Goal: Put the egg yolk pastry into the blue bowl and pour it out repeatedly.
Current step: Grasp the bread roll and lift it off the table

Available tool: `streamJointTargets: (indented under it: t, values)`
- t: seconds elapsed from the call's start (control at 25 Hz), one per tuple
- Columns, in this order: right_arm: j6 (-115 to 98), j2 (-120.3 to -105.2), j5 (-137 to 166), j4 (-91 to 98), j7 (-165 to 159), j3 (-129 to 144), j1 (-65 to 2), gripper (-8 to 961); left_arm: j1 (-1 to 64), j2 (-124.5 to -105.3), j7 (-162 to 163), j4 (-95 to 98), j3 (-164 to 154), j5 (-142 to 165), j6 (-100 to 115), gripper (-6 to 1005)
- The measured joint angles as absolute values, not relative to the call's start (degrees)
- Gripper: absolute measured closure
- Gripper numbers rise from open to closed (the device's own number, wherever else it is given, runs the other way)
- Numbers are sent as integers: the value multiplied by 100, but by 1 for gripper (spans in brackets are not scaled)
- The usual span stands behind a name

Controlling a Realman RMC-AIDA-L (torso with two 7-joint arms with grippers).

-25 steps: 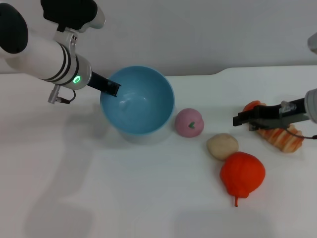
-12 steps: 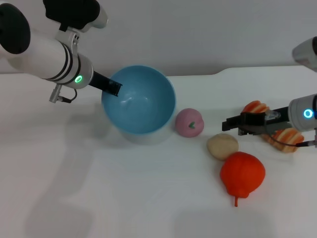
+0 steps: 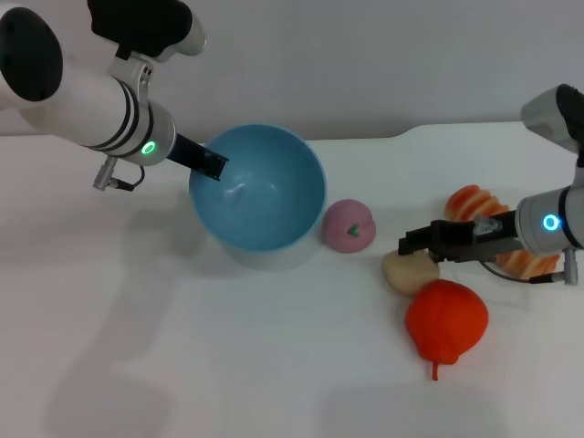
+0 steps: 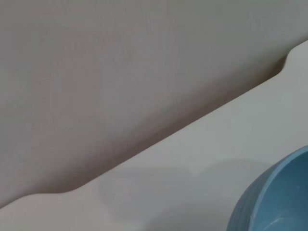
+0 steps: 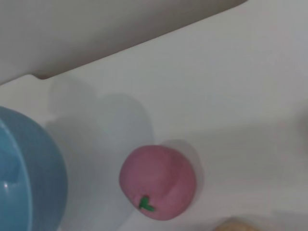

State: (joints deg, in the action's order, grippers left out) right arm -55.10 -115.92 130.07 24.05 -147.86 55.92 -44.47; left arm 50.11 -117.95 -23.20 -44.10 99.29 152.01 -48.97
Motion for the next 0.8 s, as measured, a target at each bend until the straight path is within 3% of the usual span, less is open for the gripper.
streamJointTargets:
  t: [0.24,0.48,0.68,0.8]
  values:
    - [-5445,-11596,13011,2305,-14726,5593,-4450,424,5010,-11789,-2348,-4416,9929,15216,-4902,1000]
    - [-5422,-11660,13016,2381,-14416,5599,-4426,572,5009,-11786,-2400,-4427,9932,15216,-4911,1001]
    - [-5475,-11698,13017,2618,-14304,5654,-4412,787,5009,-11785,-2402,-4435,9932,15212,-4913,1001]
    - [-5614,-11753,13005,3011,-14241,5666,-4319,807,5011,-11785,-2403,-4439,9932,15207,-4914,1001]
